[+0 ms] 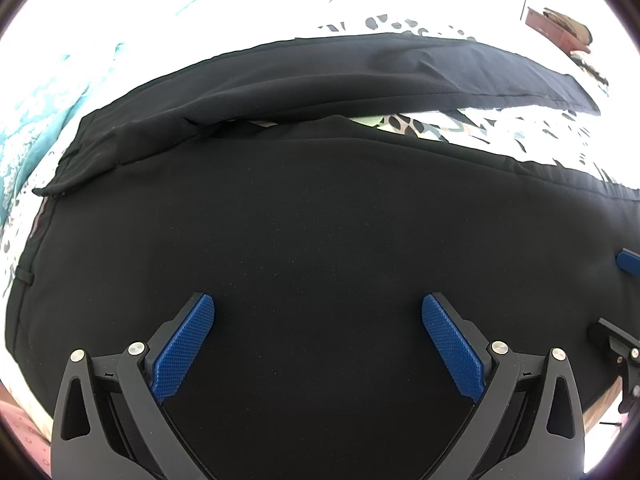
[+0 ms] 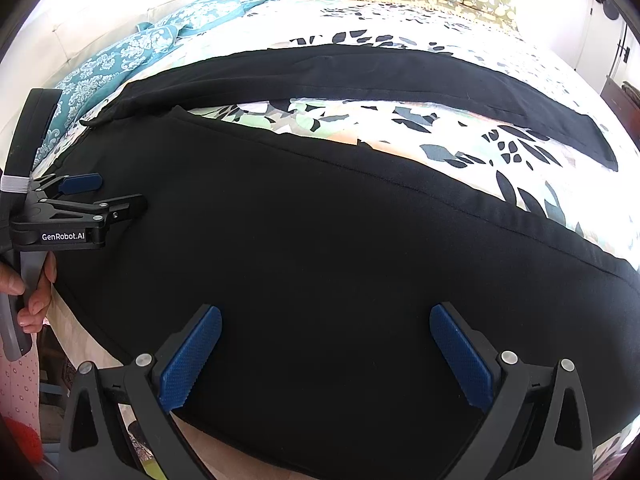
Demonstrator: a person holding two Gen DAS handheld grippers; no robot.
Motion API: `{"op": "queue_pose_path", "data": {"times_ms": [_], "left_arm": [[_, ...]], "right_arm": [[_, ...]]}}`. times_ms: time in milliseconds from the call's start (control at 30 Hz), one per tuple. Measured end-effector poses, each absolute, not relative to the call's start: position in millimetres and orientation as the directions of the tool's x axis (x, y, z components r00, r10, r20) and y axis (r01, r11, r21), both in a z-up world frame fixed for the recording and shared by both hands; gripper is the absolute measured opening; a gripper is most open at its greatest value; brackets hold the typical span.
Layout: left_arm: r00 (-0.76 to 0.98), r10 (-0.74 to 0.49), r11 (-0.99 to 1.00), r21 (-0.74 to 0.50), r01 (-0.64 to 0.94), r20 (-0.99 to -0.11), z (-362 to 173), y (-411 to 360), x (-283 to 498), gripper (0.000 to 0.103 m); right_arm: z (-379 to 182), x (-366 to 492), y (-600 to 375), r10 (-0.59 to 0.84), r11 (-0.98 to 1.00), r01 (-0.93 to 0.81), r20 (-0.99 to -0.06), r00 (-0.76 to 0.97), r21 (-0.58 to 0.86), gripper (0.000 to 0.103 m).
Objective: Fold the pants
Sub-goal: 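Lift the trouser leg with the right tool and lay it onto the other leg, then grasp the stacked trouser hems with the right tool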
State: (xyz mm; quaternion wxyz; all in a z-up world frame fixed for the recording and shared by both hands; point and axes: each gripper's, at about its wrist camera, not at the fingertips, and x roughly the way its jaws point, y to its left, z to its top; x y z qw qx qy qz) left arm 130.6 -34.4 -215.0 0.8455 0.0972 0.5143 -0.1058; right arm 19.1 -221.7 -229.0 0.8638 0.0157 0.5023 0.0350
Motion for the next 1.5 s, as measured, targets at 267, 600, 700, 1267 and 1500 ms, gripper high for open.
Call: {"op": "queue_pose_path", "data": {"times_ms": [267, 600, 700, 1267, 1500], "left_arm": [[0.450, -0.081, 0.959, 0.054, 0.279, -0.889, -215, -34, 130, 0.103], [0.434, -0.093, 0.957, 0.039, 0.286, -0.896, -213, -30, 127, 0.103], [0.392, -0.092, 0.961, 0.021, 0.276, -0.915, -209, -26, 129, 0.103], [0.528, 0.117, 0.988, 0.042, -0.152, -0.841, -174, 83, 164, 0.103], [0.486, 0.153, 0.983, 0.084, -0.162, -0.861, -208, 86, 178, 0.103]], "right_arm": [[-225, 22, -223, 0.079, 0.997, -0.059, -0.880, 0.469, 0.058, 0.103], [-210, -5, -346, -0.045, 0.918, 0.369, -0.887, 0.460, 0.145, 0.103], [-210, -26, -404, -0.112, 0.806, 0.562, -0.886, 0.450, 0.184, 0.103], [-128, -8, -413, -0.258, 0.847, 0.508, -0.715, 0.650, 0.156, 0.103], [-146, 48, -483, -0.079, 0.851, 0.459, -0.804, 0.589, 0.253, 0.103]]}}
